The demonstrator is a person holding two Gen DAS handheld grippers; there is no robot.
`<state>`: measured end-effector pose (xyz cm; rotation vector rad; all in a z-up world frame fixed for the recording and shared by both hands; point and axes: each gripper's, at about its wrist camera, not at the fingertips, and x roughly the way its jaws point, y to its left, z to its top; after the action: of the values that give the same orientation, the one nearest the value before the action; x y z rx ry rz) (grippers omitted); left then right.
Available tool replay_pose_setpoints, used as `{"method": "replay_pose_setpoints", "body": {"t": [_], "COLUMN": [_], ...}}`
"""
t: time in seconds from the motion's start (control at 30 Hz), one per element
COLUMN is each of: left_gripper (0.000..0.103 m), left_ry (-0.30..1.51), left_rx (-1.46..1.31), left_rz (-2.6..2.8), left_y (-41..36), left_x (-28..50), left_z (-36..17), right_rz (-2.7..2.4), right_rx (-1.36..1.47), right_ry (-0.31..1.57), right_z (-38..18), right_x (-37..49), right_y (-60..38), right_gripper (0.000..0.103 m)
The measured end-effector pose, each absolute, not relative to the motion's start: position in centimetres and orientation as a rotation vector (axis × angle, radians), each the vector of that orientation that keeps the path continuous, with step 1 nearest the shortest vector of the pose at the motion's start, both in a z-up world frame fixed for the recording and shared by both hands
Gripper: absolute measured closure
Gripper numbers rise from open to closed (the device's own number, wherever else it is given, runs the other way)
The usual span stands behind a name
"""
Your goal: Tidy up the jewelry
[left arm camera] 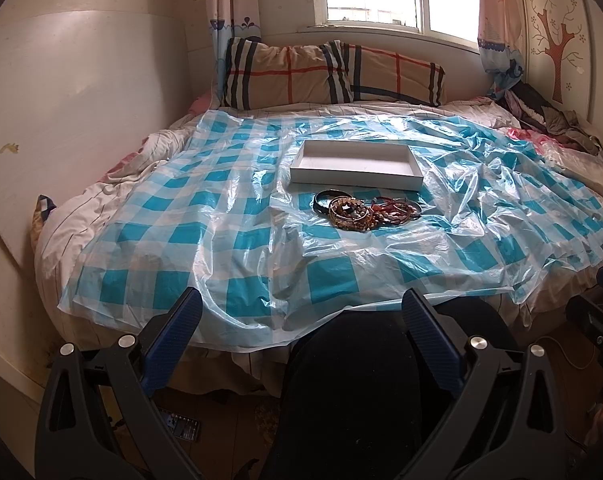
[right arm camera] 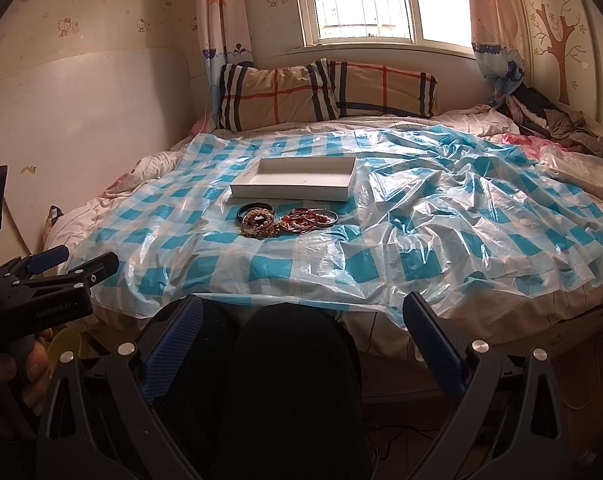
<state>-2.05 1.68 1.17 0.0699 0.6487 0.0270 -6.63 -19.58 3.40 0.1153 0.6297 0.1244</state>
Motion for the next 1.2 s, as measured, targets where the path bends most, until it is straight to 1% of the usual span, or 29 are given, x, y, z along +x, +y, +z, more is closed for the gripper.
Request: {"method": "replay_pose_setpoints", "body": {"t": [0.9,1.13,1.2], "left_gripper": [0.007,0.007,0.007], "left_ry": [0.653,0.710,0.720], "left_rx": [0.068,0.025,0.029], "left_rz": [0.016,-0.023,-0.025], "left_y": [1.9,2.9,2.6], "left_x": [-1.8,4.3,6.9], "left_z": [1.2,0.6,0.2], "right_rz": [0.131,0.133,0.134], "right_rx": [0.104,0.060,0.059], "right_ry": [0.624,0.583,0.608], "right_z": [3.8,4.9,4.5], "right_x": [-6.0,0.5,3.4], "right_y": [-19.0,-19.7,-20.1], "right_gripper": [0.007,0.007,0.007]}}
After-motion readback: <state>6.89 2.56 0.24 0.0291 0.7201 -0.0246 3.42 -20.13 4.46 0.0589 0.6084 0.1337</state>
